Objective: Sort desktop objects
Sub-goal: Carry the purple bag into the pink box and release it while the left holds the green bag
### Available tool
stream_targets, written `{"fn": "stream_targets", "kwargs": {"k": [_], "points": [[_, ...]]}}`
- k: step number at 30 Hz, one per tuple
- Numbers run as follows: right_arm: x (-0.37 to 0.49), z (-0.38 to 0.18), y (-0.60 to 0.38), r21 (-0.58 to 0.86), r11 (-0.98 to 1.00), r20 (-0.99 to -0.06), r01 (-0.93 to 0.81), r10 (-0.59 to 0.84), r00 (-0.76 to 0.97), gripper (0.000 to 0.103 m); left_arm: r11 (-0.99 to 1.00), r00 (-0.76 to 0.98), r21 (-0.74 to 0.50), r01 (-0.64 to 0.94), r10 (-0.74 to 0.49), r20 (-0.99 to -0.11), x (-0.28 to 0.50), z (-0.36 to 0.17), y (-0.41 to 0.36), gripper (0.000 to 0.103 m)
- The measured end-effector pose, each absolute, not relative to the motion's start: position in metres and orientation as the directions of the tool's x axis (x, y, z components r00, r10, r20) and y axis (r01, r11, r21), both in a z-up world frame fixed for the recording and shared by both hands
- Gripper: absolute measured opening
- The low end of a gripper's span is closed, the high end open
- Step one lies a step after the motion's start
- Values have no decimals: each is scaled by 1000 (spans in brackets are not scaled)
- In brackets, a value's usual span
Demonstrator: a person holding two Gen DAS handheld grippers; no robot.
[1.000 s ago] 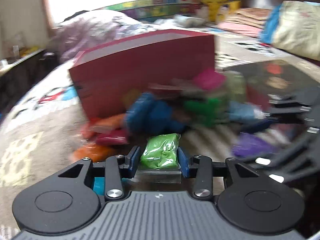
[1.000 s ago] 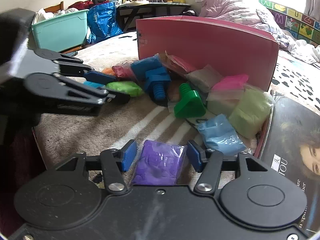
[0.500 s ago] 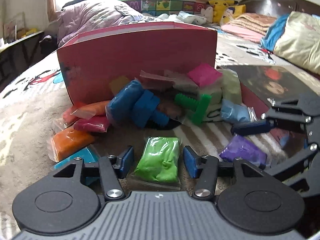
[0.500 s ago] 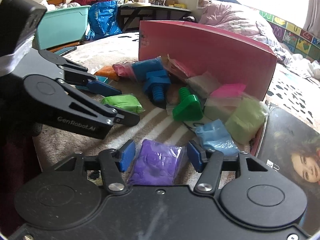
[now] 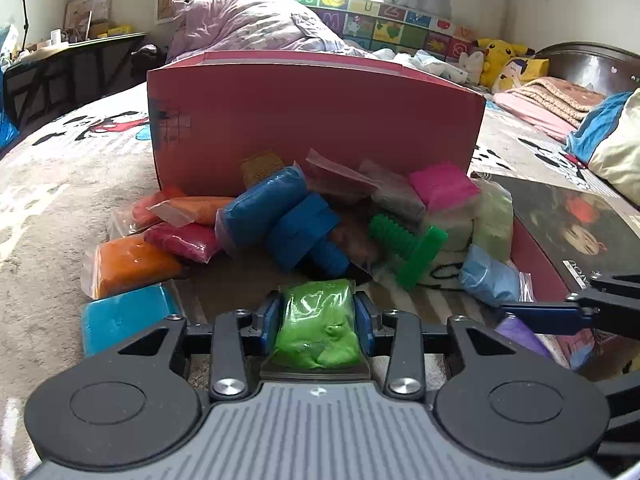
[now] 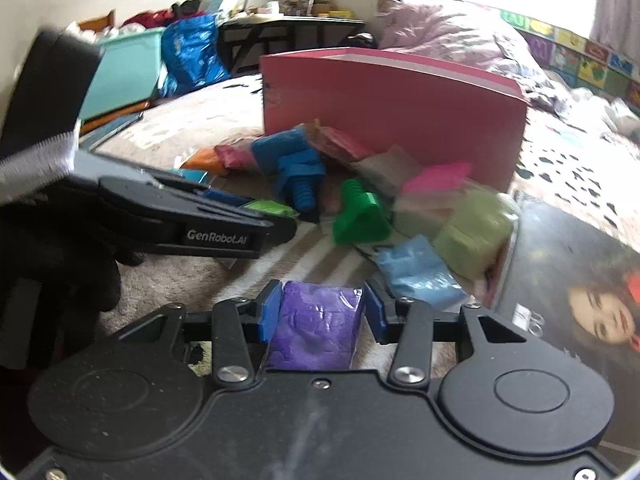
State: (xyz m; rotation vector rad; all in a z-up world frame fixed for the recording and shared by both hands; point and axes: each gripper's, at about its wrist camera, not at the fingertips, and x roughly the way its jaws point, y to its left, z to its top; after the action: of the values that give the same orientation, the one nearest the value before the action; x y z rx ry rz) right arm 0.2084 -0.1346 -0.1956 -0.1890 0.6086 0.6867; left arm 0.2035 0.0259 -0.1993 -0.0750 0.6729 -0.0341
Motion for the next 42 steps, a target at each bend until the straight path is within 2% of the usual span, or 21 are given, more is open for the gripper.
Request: {"fn": "stream_targets", "kwargs": {"k": [1, 13, 19, 20, 21, 22, 24, 35, 36, 39, 42], "points": [[208, -194, -138, 44, 771, -581, -636, 538, 611, 43, 997, 779, -81, 10, -59, -624, 204, -199, 26, 51], [221, -162, -166, 169, 814, -536, -555, 548, 642, 43, 995, 745, -85, 47, -91, -660, 206, -194, 23, 67], [236, -134, -168, 167, 811, -523, -561, 555, 647, 43, 988, 736, -141, 65, -143, -662, 207, -192, 30, 65], [239, -127, -168, 160, 810, -518, -565, 556, 650, 43, 987, 736, -150, 65, -149, -661, 207, -192, 32, 61], [241, -121, -167, 154, 808, -513, -568, 557, 653, 43, 987, 737, -150, 60, -145, -660, 208, -192, 34, 52], [244, -114, -166, 149, 807, -507, -572, 559, 656, 43, 987, 738, -153, 55, -143, -659, 208, -192, 35, 47], [252, -101, -163, 145, 804, -494, -576, 563, 662, 43, 985, 741, -166, 45, -145, -656, 209, -192, 38, 44], [299, -54, -129, 118, 791, -477, -600, 575, 664, 43, 977, 745, -211, 21, -156, -649, 212, -192, 44, 43], [304, -51, -128, 125, 793, -480, -596, 574, 663, 43, 977, 750, -212, 21, -155, -643, 212, -191, 44, 44], [321, -45, -126, 150, 802, -495, -578, 567, 658, 43, 980, 759, -198, 23, -146, -635, 211, -190, 42, 57], [342, -40, -124, 169, 814, -517, -555, 553, 654, 43, 982, 773, -187, 20, -134, -620, 210, -188, 40, 59]]}}
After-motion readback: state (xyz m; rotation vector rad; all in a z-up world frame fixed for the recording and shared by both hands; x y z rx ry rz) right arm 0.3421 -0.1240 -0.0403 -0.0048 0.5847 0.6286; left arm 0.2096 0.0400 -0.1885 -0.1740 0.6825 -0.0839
